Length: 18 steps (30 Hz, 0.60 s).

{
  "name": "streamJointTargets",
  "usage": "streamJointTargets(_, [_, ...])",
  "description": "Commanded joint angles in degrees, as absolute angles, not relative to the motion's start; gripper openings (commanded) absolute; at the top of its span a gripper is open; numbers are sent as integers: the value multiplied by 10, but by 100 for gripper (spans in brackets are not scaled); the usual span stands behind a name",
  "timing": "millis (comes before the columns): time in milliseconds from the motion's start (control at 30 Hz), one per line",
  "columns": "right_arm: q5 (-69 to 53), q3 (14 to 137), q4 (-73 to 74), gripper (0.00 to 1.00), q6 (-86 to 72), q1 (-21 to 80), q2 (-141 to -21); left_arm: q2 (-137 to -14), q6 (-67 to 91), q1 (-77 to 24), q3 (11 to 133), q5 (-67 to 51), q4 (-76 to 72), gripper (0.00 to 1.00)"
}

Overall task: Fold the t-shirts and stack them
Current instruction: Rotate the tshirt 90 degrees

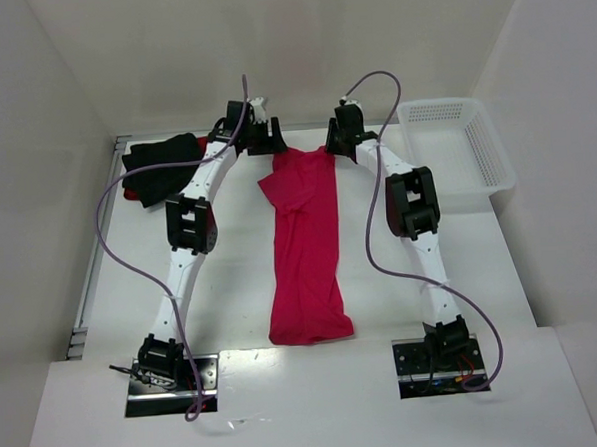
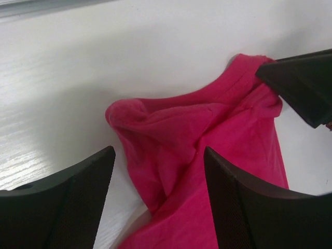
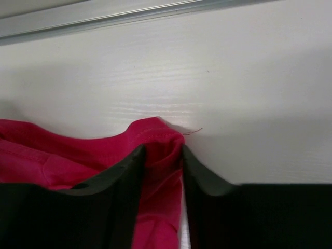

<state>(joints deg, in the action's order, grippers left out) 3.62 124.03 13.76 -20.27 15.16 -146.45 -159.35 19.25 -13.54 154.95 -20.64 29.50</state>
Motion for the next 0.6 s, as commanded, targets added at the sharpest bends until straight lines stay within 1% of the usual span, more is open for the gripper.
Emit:
streamJointTargets(0, [25,1285,140,36,-188,143,-1481,-1608,175,-139,1561,-197,312,77])
streamJointTargets(33, [25,1285,140,30,-188,138,-1481,-1614,175,-139,1561,-197,312,76])
streamJointTargets(67, [25,1292,140,25,-188,138,-1481,-1615,175,-139,1561,-191,312,70])
streamJointTargets(100, [25,1298,140,19,-188,138,-1486,-1621,175,-139,1570,-191,312,66])
streamJointTargets(167, [19,1307,146,16,-188,138,-1493,-1628,175,-139,1580,-191,306,57])
streamJointTargets(200, [19,1314,146,12,-188,138,-1493,-1633,180,-139,1585,-191,306,49])
streamJointTargets(233, [19,1314,146,6,-188,138,-1493,-1633,180,-139,1591,-191,306,45])
streamJointTargets(300, [25,1321,146,5,-188,138,-1499,-1639,180,-139,1596,-196,293,40])
streamJointTargets(333, [25,1329,146,3,-188,138,-1505,-1639,186,-139,1596,-196,293,33])
streamJointTargets(367, [25,1335,146,3,-188,138,-1505,-1644,192,-139,1601,-196,287,28])
streamJointTargets(400, [25,1340,151,3,-188,138,-1505,-1644,192,-139,1601,-196,287,25])
streamJointTargets(467, [25,1347,151,3,-188,138,-1510,-1644,197,-139,1601,-183,287,24])
streamJointTargets(500, [25,1353,151,3,-181,138,-1510,-1650,197,-139,1608,-173,287,18])
streamJointTargets(567, [25,1361,151,3,-181,138,-1510,-1650,197,-139,1615,-159,287,17])
